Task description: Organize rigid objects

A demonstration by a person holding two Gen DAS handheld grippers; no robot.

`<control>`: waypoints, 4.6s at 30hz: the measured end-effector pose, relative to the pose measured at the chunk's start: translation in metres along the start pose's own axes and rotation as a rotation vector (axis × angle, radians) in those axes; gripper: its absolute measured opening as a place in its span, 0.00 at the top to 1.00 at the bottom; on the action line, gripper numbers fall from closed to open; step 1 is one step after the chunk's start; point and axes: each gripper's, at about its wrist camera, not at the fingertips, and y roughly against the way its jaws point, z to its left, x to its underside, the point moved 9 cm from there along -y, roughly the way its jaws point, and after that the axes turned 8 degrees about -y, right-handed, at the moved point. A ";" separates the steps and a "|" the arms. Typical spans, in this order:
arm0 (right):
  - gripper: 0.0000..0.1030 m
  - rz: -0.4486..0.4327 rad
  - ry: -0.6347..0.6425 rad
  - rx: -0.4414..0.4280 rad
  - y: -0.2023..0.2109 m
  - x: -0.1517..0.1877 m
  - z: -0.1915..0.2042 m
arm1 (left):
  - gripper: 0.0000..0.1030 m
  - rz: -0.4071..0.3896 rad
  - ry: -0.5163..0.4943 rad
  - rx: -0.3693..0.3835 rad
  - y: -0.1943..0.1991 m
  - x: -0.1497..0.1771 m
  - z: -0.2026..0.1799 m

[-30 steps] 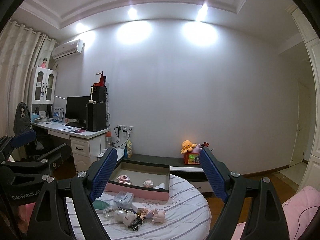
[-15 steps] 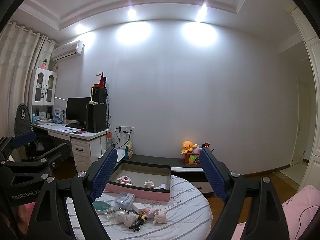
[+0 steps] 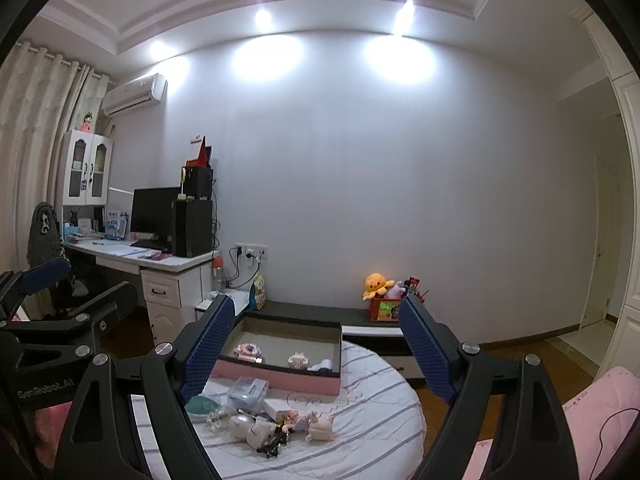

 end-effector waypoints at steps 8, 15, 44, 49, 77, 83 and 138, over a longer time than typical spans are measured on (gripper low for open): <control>0.17 0.089 0.003 -0.032 -0.021 0.033 0.005 | 0.00 0.105 0.013 0.010 -0.026 0.035 -0.001; 0.17 0.116 -0.003 -0.024 -0.029 0.042 0.001 | 0.00 0.114 0.014 0.018 -0.027 0.039 -0.001; 0.17 0.348 -0.066 0.063 -0.101 0.130 -0.059 | 0.00 0.477 0.094 0.065 -0.122 0.164 0.012; 0.17 0.431 -0.077 0.086 -0.124 0.163 -0.074 | 0.00 0.580 0.080 0.095 -0.146 0.196 -0.001; 0.17 0.693 -0.152 0.063 -0.195 0.244 -0.102 | 0.13 0.695 -0.131 0.195 -0.246 0.245 0.016; 0.17 0.705 -0.163 0.017 -0.208 0.241 -0.087 | 0.64 0.670 -0.112 0.246 -0.248 0.238 0.004; 0.24 0.737 -0.298 -0.078 -0.228 0.255 -0.056 | 0.64 0.529 -0.003 0.207 -0.166 0.179 -0.035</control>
